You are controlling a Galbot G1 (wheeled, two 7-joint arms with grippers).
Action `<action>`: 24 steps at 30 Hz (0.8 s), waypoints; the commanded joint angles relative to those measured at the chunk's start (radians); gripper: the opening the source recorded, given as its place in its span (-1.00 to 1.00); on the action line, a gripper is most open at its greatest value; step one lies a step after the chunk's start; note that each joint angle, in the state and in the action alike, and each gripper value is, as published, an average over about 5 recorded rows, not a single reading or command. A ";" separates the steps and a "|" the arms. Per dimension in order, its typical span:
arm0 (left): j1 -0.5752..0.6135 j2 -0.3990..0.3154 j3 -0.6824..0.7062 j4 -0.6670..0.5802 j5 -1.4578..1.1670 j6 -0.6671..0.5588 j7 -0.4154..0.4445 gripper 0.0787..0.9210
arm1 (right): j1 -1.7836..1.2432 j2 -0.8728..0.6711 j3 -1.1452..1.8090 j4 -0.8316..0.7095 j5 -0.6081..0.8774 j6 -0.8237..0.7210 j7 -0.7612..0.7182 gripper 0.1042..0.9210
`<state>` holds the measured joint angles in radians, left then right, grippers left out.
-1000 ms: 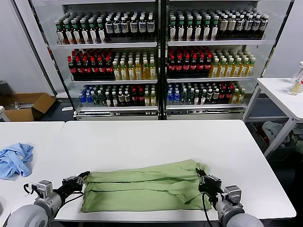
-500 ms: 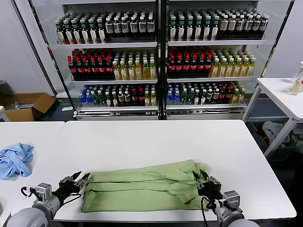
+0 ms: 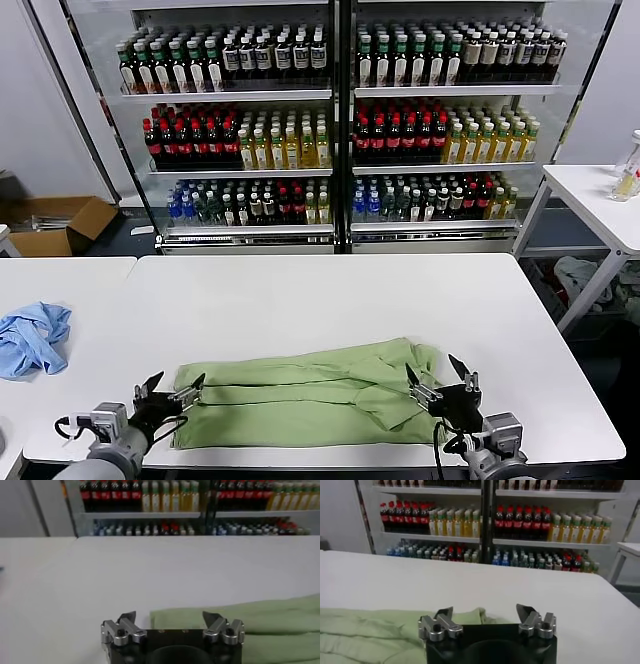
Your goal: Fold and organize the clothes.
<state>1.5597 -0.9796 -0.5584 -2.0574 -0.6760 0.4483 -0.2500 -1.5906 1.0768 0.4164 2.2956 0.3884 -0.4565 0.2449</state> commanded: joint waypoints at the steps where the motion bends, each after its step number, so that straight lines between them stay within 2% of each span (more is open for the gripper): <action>1: -0.008 -0.080 0.057 0.011 -0.012 0.006 -0.168 0.76 | -0.032 0.012 0.002 0.018 -0.053 0.001 0.001 0.76; 3: -0.013 -0.089 0.061 0.021 -0.014 0.005 -0.168 0.74 | -0.033 0.014 0.000 0.018 -0.059 0.001 0.002 0.76; 6: -0.017 -0.097 0.065 0.027 -0.016 0.005 -0.170 0.59 | -0.034 0.017 0.000 0.017 -0.064 0.001 0.002 0.76; 24: -0.040 -0.105 0.053 0.023 0.042 0.035 -0.140 -0.64 | -0.029 0.028 -0.002 0.012 -0.075 0.001 0.002 0.76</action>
<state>1.5318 -1.0801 -0.4906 -2.0294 -0.6832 0.4710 -0.3899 -1.6164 1.1037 0.4129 2.3053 0.3194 -0.4563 0.2469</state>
